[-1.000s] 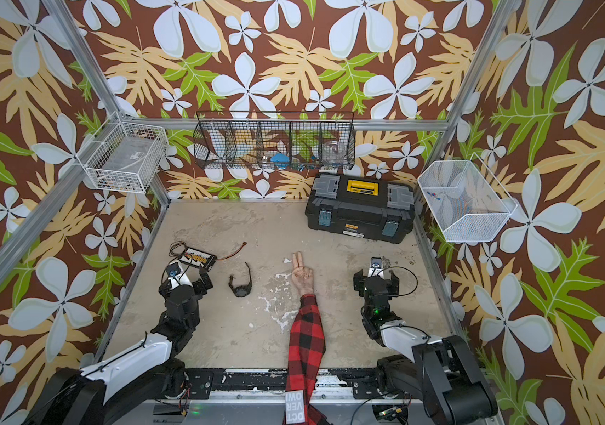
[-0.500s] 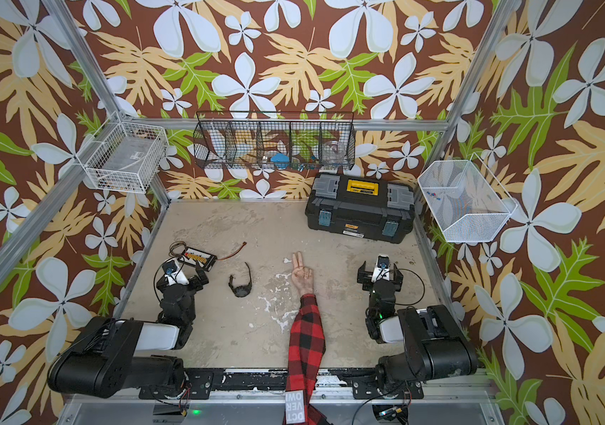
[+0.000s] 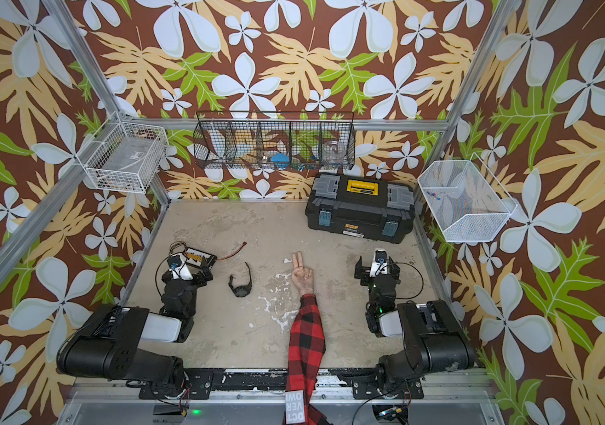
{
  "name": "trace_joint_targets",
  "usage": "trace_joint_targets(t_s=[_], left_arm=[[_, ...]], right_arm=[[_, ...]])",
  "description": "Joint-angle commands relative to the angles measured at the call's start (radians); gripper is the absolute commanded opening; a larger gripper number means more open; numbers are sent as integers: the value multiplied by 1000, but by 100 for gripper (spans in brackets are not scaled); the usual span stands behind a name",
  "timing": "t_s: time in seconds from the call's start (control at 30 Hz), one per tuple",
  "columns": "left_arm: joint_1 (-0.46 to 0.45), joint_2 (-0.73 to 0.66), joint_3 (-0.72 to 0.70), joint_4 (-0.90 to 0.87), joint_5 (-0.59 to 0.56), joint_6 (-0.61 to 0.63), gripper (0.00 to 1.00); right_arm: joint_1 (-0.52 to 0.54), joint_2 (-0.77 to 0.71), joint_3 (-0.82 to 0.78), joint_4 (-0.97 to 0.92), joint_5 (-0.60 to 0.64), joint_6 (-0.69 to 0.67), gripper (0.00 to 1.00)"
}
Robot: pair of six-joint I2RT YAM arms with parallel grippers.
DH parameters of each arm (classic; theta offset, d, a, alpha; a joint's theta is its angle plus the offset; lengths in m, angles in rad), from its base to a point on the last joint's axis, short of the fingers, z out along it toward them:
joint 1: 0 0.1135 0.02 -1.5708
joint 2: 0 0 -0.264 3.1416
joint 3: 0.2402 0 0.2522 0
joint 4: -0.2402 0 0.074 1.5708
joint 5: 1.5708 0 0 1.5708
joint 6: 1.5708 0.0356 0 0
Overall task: Take off the watch
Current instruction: Reset both arms
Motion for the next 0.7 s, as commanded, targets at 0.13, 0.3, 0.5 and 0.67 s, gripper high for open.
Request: trace_joint_targets(t_s=[0.13, 0.3, 0.5, 0.67], left_arm=[[2, -4, -3, 41, 11, -4, 100], [3, -5, -2, 41, 10, -4, 100], [2, 3, 5, 32, 12, -4, 100], [2, -4, 1, 33, 12, -4, 100]], right_arm=[[1, -3, -4, 23, -8, 3, 100], [1, -4, -5, 21, -8, 3, 100], [1, -4, -4, 21, -8, 2, 100], [1, -4, -5, 21, -8, 2, 100]])
